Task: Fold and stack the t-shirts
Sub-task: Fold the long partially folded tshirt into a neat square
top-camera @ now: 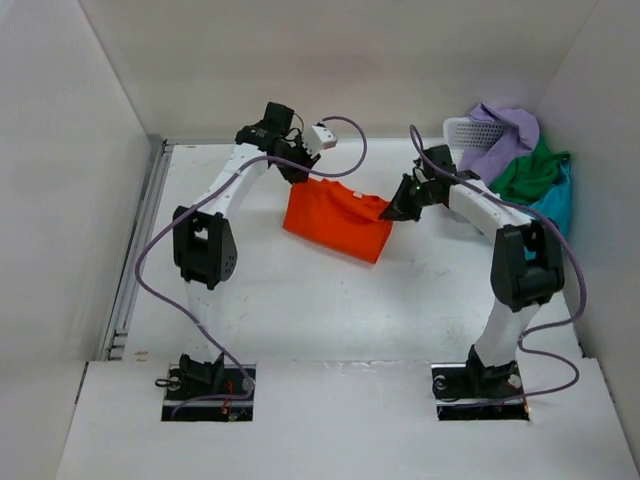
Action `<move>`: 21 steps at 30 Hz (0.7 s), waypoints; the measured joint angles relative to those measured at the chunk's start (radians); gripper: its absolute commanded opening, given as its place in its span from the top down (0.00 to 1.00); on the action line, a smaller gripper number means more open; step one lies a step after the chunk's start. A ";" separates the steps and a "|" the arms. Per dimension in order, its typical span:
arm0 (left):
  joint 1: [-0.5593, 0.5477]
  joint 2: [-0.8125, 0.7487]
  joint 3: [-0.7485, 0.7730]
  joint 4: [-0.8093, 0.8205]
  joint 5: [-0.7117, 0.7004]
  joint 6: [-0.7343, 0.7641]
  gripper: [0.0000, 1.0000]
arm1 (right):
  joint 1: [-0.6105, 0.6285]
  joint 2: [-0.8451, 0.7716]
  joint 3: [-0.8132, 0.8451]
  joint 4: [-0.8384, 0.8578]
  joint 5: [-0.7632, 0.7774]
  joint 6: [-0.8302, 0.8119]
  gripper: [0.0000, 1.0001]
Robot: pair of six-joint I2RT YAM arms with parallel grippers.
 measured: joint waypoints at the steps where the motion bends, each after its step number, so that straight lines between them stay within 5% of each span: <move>1: -0.002 0.023 0.009 0.019 0.000 0.000 0.88 | -0.008 0.027 0.021 0.014 0.000 0.004 0.92; 8: -0.008 0.218 0.046 0.205 -0.035 -0.032 0.75 | -0.069 0.206 0.117 0.140 0.033 0.043 0.76; 9: -0.007 0.241 0.047 0.254 -0.048 -0.049 0.69 | -0.081 0.220 0.124 0.166 0.056 0.048 0.65; 13: 0.002 0.268 0.047 0.406 -0.100 -0.118 0.41 | -0.122 0.219 0.125 0.246 0.153 0.044 0.58; 18: 0.038 0.222 0.013 0.539 -0.131 -0.201 0.32 | -0.124 0.116 0.101 0.294 0.251 0.004 0.50; 21: 0.072 0.098 -0.104 0.537 -0.122 -0.243 0.32 | -0.106 0.012 0.047 0.299 0.300 -0.005 0.37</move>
